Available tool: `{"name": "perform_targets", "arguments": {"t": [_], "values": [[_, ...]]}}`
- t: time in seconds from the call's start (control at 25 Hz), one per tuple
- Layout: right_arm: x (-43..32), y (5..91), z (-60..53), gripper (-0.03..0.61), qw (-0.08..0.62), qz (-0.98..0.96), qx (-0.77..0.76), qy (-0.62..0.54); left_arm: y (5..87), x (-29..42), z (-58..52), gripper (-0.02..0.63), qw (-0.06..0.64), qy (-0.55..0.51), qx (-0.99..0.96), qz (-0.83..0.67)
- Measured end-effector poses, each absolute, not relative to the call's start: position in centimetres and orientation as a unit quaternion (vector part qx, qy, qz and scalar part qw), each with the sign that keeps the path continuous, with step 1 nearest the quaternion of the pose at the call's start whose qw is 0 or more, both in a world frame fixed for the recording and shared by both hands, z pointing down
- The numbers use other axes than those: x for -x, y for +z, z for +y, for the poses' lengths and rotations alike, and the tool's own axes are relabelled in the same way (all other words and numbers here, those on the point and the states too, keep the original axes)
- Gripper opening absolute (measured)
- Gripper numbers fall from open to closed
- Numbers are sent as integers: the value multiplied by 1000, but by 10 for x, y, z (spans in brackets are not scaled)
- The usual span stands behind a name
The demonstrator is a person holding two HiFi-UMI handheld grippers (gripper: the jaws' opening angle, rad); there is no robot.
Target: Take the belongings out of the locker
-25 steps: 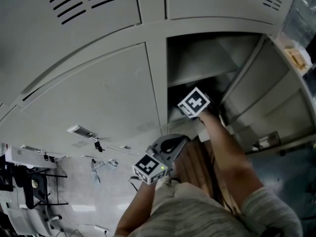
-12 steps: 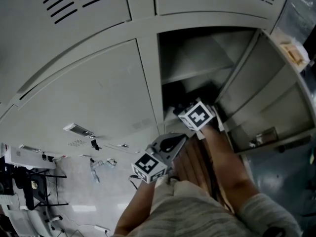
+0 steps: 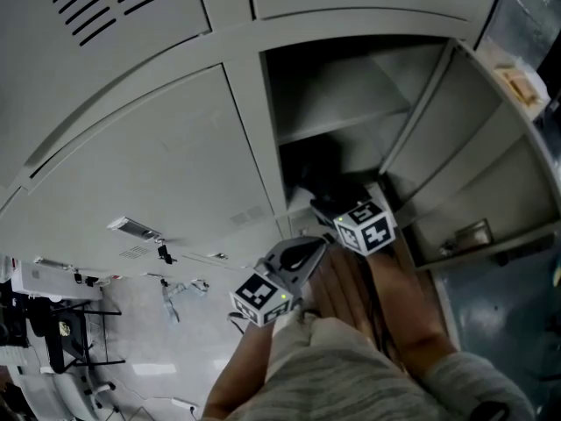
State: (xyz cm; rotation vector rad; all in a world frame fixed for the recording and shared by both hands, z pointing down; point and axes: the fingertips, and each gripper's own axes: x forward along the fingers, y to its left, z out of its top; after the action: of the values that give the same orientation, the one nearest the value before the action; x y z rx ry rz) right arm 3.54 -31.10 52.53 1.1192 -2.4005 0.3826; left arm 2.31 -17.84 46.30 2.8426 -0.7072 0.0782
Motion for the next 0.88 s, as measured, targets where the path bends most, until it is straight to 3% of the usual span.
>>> {"name": "perform_targets", "arguments": {"t": [0.56,0.88], "values": [[-40,517,-266,265,93,-905,-376,177,462,-26,-171,3,102,35,-965,-240],[-39,492,-232,265,50,-924,-344,161,446,-22,-165,3,102,26,-962,-253]]}}
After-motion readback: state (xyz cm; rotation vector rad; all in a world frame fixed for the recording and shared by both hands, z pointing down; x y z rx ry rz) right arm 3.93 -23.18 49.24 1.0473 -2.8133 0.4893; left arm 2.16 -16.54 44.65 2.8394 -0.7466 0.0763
